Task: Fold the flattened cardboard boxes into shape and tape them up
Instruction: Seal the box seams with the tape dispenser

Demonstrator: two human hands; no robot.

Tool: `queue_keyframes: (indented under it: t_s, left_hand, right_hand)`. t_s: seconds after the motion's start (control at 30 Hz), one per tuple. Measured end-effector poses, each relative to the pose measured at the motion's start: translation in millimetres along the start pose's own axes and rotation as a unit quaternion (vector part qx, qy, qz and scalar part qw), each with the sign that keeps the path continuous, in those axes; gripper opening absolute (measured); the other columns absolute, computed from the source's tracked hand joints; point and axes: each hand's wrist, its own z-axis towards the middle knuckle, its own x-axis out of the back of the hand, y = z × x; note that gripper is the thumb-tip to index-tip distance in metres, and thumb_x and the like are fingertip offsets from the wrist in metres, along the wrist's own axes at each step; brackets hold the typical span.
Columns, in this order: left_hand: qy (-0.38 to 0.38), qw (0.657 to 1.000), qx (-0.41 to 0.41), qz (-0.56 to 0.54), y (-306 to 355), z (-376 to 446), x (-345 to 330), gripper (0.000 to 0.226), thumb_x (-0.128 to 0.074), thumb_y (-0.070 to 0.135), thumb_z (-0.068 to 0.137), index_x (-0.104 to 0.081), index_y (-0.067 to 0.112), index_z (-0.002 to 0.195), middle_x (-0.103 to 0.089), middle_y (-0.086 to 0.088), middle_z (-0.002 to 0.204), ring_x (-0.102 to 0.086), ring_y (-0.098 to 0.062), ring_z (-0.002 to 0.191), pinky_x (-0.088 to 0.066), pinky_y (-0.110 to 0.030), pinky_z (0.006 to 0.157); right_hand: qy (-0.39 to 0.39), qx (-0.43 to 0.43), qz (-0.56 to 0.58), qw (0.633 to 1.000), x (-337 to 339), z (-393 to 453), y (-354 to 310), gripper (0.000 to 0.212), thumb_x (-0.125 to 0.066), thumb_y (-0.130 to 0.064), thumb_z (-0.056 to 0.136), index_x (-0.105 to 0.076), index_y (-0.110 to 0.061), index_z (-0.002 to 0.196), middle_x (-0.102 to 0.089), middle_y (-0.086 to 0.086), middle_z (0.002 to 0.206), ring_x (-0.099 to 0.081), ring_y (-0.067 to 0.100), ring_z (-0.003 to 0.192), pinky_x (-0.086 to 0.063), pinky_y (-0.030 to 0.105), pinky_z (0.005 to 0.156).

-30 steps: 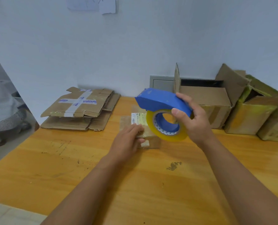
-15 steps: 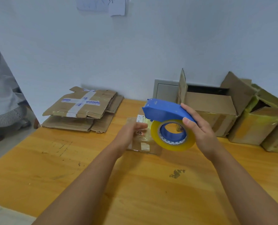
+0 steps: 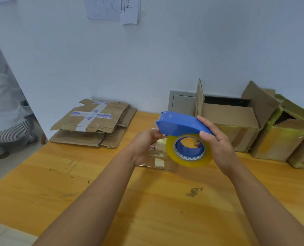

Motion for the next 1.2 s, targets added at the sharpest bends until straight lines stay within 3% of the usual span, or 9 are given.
queue_keyframes:
  t_s: [0.1, 0.2, 0.3, 0.4, 0.5, 0.6, 0.77, 0.97, 1.2]
  left_hand:
    - [-0.03, 0.999, 0.005, -0.035, 0.3, -0.5, 3.0, 0.035, -0.048, 0.02, 0.087, -0.071, 0.015, 0.114, -0.073, -0.006, 0.115, -0.066, -0.024, 0.095, -0.053, -0.04, 0.086]
    - [-0.046, 0.997, 0.013, -0.052, -0.3, -2.1, 4.5, 0.031, -0.047, 0.021, 0.091, -0.07, 0.015, 0.11, -0.074, -0.004, 0.104, -0.068, -0.018, 0.077, -0.055, -0.03, 0.066]
    - [-0.026, 0.999, 0.005, -0.018, -2.6, -0.6, 4.2, 0.028, -0.053, 0.023, 0.092, -0.073, 0.017, 0.111, -0.071, -0.001, 0.102, -0.059, -0.019, 0.085, -0.047, -0.035, 0.082]
    - [-0.025, 0.999, 0.003, -0.019, -2.9, -1.0, 6.4, 0.022, -0.055, 0.02, 0.092, -0.072, 0.014, 0.105, -0.063, -0.002, 0.09, -0.054, -0.02, 0.083, -0.044, -0.038, 0.083]
    - [-0.039, 0.999, -0.013, -0.003, -0.8, -4.0, 10.0, 0.021, -0.055, 0.018, 0.094, -0.072, 0.013, 0.106, -0.063, -0.005, 0.098, -0.057, -0.018, 0.091, -0.046, -0.031, 0.079]
    - [-0.036, 0.999, -0.029, -0.001, -1.3, -5.2, 13.8, 0.016, -0.06, 0.012, 0.092, -0.073, 0.016, 0.1, -0.069, 0.0, 0.105, -0.059, -0.015, 0.106, -0.044, -0.033, 0.087]
    - [-0.006, 1.0, -0.003, -0.028, 1.0, -8.1, 24.2, 0.027, -0.064, 0.015, 0.094, -0.066, 0.012, 0.121, -0.07, -0.002, 0.111, -0.062, -0.019, 0.112, -0.046, -0.03, 0.088]
    - [-0.009, 1.0, 0.025, 0.014, 7.5, -12.1, 32.6, 0.018, -0.061, 0.021, 0.094, -0.069, 0.016, 0.11, -0.072, 0.007, 0.09, -0.063, -0.013, 0.102, -0.034, -0.032, 0.08]
    - [-0.008, 1.0, 0.014, 0.01, 24.6, -8.7, 47.0, 0.028, -0.061, 0.001, 0.092, -0.065, 0.0, 0.12, -0.074, -0.006, 0.09, -0.071, -0.013, 0.08, -0.053, -0.024, 0.069]
  right_hand:
    - [-0.005, -0.003, -0.005, 1.0, 0.0, 1.7, 0.6, 0.042, -0.051, -0.047, 0.089, -0.053, -0.056, 0.13, -0.054, -0.024, 0.125, -0.061, 0.011, 0.099, -0.056, 0.028, 0.085]
    - [-0.007, -0.001, -0.01, 1.0, -0.8, 2.7, -1.3, 0.04, -0.05, -0.048, 0.089, -0.052, -0.058, 0.127, -0.054, -0.02, 0.125, -0.06, 0.006, 0.097, -0.053, 0.02, 0.081]
    - [-0.014, -0.003, -0.011, 1.0, -1.8, 4.3, -3.2, 0.041, -0.051, -0.056, 0.084, -0.053, -0.062, 0.125, -0.054, -0.024, 0.125, -0.06, 0.001, 0.1, -0.053, 0.019, 0.081]
    - [-0.019, -0.008, -0.011, 1.0, -1.7, 5.8, -3.3, 0.04, -0.052, -0.059, 0.082, -0.053, -0.068, 0.121, -0.055, -0.025, 0.124, -0.06, 0.002, 0.103, -0.054, 0.024, 0.083]
    - [-0.018, -0.01, -0.006, 1.0, -0.6, 8.1, -2.7, 0.038, -0.052, -0.048, 0.088, -0.054, -0.062, 0.123, -0.056, -0.024, 0.123, -0.06, 0.001, 0.103, -0.055, 0.026, 0.084]
    - [-0.021, -0.012, -0.003, 1.0, -0.4, 9.9, -4.3, 0.037, -0.051, -0.046, 0.088, -0.055, -0.06, 0.122, -0.057, -0.023, 0.12, -0.061, 0.004, 0.098, -0.055, 0.023, 0.079]
    - [-0.029, -0.014, -0.005, 0.999, 0.3, 11.3, -5.6, 0.037, -0.052, -0.047, 0.087, -0.055, -0.061, 0.121, -0.057, -0.028, 0.113, -0.063, 0.008, 0.092, -0.054, 0.022, 0.078]
    - [-0.04, -0.009, -0.016, 0.999, -0.5, 12.5, -6.5, 0.042, -0.054, -0.044, 0.087, -0.054, -0.054, 0.128, -0.057, -0.04, 0.109, -0.061, -0.001, 0.097, -0.054, 0.025, 0.086]
    - [-0.059, -0.004, -0.024, 0.998, 1.2, 12.9, -10.7, 0.054, -0.055, -0.059, 0.076, -0.055, -0.052, 0.13, -0.055, -0.039, 0.116, -0.059, 0.001, 0.107, -0.052, 0.03, 0.092]
